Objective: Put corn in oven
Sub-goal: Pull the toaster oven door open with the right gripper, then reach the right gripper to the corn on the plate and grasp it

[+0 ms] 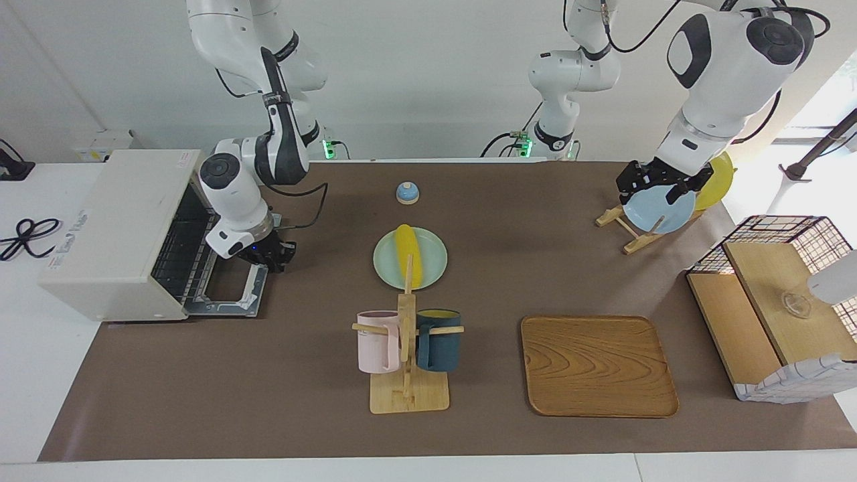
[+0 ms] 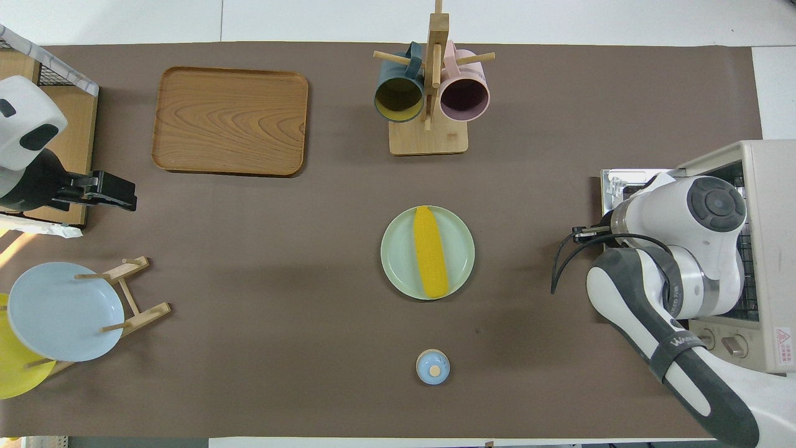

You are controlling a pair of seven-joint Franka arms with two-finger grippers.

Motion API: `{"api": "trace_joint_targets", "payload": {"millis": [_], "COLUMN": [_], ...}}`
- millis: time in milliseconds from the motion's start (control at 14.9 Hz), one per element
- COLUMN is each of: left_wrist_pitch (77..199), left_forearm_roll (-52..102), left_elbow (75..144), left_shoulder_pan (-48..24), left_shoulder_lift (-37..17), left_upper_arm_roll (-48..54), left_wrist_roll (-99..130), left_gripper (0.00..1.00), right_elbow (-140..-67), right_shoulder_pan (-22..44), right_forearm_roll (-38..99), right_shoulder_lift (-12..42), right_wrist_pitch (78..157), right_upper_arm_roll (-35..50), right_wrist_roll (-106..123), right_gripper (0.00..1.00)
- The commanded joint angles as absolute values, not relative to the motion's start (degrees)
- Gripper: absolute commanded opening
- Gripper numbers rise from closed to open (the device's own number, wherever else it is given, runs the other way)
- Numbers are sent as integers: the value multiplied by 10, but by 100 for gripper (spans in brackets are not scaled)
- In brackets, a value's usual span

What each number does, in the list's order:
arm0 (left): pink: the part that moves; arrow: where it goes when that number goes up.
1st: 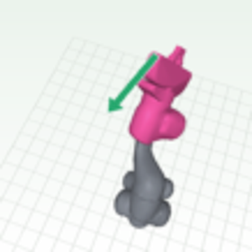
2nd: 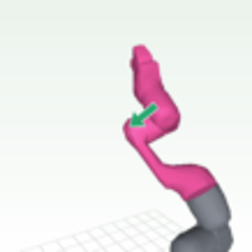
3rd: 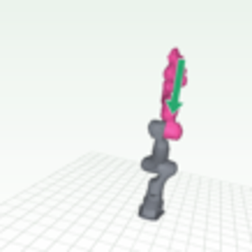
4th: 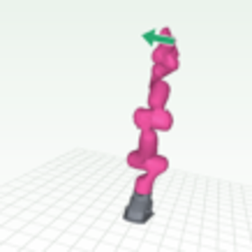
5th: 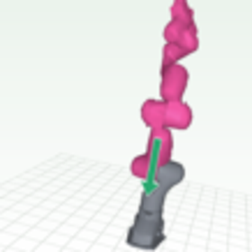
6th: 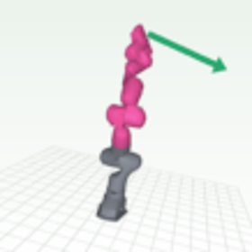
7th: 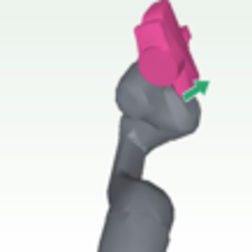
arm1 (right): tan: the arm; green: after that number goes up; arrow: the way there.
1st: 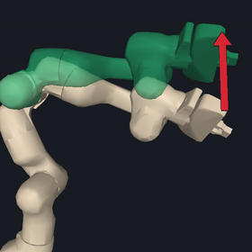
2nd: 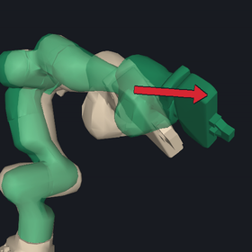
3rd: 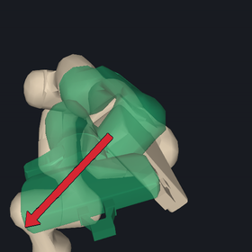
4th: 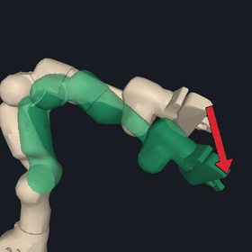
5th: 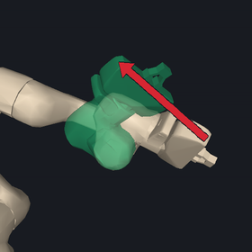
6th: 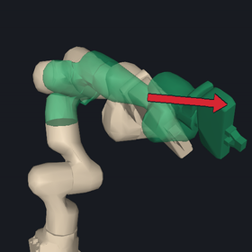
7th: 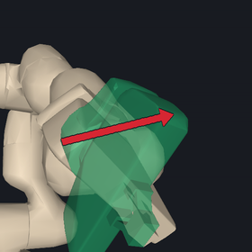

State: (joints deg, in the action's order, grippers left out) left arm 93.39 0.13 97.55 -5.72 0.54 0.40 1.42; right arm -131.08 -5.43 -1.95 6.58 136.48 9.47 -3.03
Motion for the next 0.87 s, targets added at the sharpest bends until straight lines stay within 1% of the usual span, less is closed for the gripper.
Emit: {"api": "trace_joint_targets", "payload": {"millis": [0, 135, 269, 471, 605, 673, 807], "left_wrist_pitch": [925, 924, 925, 927, 930, 931, 931], "left_forearm_roll": [5, 6, 11, 11, 11, 11, 11], "left_elbow": [974, 974, 975, 975, 975, 975, 975], "left_shoulder_pan": [-65, -57, -58, -60, -63, -62, -58], "left_shoulder_lift": [11, 11, 11, 12, 12, 12, 12], "left_upper_arm_roll": [-4, 1, -2, -4, -4, -4, -4], "left_wrist_roll": [7, 6, 5, 10, 9, 10, 11], "left_gripper": [100, 100, 100, 100, 100, 100, 100], "right_elbow": [-1283, -1231, -1194, -1152, -1122, -1105, -1064], "right_shoulder_pan": [5, 42, 90, 176, 216, 234, 281], "right_forearm_roll": [-33, -31, -30, -30, -29, -29, -31], "right_shoulder_lift": [54, 58, 63, 78, 94, 103, 141], "right_wrist_pitch": [1331, 1267, 1235, 1240, 1240, 1237, 1243], "right_upper_arm_roll": [89, 89, 89, 89, 89, 89, 89], "right_wrist_roll": [-87, -151, -227, -345, -353, -366, -441], "right_gripper": [68, 68, 66, 60, 55, 54, 53]}}
